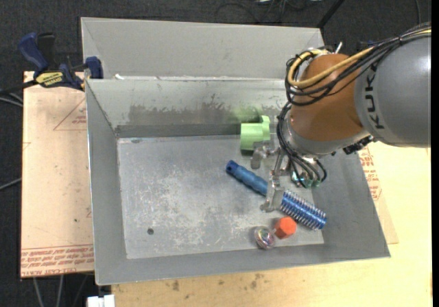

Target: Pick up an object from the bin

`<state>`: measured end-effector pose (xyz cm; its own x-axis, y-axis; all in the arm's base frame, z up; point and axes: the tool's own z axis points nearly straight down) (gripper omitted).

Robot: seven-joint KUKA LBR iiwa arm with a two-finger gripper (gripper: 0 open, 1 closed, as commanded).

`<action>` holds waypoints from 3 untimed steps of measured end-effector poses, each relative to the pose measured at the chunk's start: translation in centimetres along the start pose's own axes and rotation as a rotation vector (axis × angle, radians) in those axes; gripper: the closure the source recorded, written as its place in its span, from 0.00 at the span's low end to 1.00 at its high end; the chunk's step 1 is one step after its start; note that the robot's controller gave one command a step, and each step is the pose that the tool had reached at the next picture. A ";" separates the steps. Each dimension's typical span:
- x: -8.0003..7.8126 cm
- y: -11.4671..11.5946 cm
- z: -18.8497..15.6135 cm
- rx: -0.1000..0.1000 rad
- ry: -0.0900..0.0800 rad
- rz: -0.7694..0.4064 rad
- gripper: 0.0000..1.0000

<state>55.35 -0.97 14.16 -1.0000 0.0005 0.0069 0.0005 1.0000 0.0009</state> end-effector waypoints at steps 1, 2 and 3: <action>-1.2 -1.9 7.4 -0.001 -0.003 0.141 0.00; -1.3 -1.8 7.4 -0.002 -0.005 0.139 0.00; -1.4 -1.7 7.4 -0.002 -0.006 0.138 0.00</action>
Offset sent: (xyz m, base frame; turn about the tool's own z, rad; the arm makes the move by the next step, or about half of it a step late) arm 0.0127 -0.0190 -0.0716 0.1424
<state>56.66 -2.70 6.77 -0.9905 0.1378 0.0011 0.1378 0.9905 0.0024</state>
